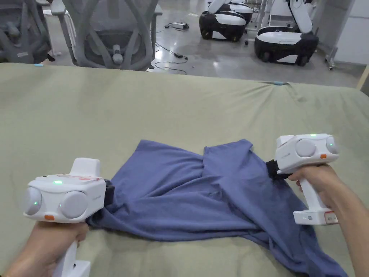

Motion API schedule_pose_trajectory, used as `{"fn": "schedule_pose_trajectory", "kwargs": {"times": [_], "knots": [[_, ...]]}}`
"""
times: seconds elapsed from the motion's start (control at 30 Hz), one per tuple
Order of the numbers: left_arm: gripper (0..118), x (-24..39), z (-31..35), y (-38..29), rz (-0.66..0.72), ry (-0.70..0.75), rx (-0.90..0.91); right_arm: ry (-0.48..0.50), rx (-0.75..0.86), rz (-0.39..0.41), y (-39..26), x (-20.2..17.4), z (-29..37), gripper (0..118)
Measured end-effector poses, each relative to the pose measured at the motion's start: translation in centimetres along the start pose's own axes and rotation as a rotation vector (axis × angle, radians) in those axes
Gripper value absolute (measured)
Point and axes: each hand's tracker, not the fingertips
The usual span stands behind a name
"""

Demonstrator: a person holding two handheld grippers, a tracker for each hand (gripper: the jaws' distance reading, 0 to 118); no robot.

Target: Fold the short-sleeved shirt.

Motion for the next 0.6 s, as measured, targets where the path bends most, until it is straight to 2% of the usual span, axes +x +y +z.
{"fn": "schedule_pose_trajectory", "kwargs": {"times": [0.07, 0.13, 0.27, 0.33, 0.5, 0.6], "knots": [[8, -0.1, 0.2, 0.0, -0.002, -0.006, 0.002, -0.034, 0.022, 0.039, -0.1, -0.9, 0.7, 2], [8, 0.0, 0.6, 0.0, 0.001, -0.006, 0.003, -0.025, 0.024, 0.046, -0.1, -1.5, 1.9, 2], [8, -0.3, 1.6, 0.8, 0.005, -0.02, 0.018, -0.005, 0.196, -0.006, 0.6, -1.4, 6.2, 2], [8, -0.5, 2.2, 2.0, 0.014, -0.026, 0.043, -0.025, 0.291, 0.022, 0.9, -1.6, 9.2, 2], [8, -0.1, 4.1, 8.4, -0.012, -0.073, 0.153, -0.089, 0.461, 0.06, 3.2, -2.4, 16.4, 2], [8, 0.2, 5.5, 14.2, -0.007, -0.101, 0.226, -0.174, 0.524, 0.094, 5.4, -2.7, 20.2, 2]]}}
